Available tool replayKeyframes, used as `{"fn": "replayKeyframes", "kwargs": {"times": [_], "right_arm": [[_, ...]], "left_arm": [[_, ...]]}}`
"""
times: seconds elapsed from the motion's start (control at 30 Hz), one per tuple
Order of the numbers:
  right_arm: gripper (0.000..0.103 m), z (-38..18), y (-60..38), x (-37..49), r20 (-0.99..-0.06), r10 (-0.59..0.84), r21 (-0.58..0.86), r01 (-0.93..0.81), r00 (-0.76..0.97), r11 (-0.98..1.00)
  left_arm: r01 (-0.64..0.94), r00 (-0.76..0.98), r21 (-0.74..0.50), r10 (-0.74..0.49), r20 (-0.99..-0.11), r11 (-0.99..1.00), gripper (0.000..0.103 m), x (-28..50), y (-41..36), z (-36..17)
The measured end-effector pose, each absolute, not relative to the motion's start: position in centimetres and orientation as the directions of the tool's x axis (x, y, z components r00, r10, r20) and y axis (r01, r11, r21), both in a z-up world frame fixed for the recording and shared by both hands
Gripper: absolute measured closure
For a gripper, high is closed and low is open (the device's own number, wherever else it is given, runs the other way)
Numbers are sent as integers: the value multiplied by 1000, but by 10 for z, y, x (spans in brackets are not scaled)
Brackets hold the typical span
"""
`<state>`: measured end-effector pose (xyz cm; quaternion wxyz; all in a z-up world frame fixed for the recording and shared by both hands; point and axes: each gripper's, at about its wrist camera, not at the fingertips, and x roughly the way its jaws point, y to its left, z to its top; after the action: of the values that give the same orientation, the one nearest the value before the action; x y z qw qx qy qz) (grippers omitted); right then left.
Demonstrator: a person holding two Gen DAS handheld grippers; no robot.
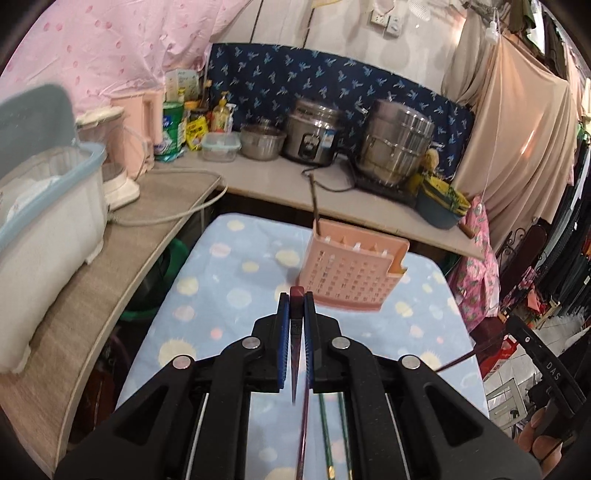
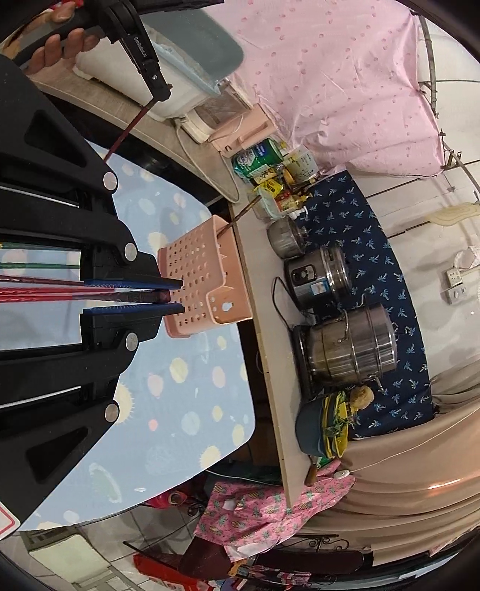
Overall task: Organize utensils
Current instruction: 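Lift both chopsticks and lower them into the pink basket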
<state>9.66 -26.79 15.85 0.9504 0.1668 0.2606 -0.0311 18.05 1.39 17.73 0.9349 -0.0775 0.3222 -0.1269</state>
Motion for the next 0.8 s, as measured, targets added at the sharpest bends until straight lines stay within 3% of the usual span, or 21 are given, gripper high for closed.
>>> {"fn": "replayKeyframes", "kwargs": {"times": [0.53, 0.8], "right_arm": [[96, 244, -292, 181, -316, -23, 340, 136, 949, 931], [96, 271, -302, 230, -243, -36, 374, 128, 969, 918]], "left_arm": [[206, 871, -268, -302, -388, 941, 96, 265, -19, 273], [201, 903, -270, -285, -320, 942, 96, 304, -34, 287]]}}
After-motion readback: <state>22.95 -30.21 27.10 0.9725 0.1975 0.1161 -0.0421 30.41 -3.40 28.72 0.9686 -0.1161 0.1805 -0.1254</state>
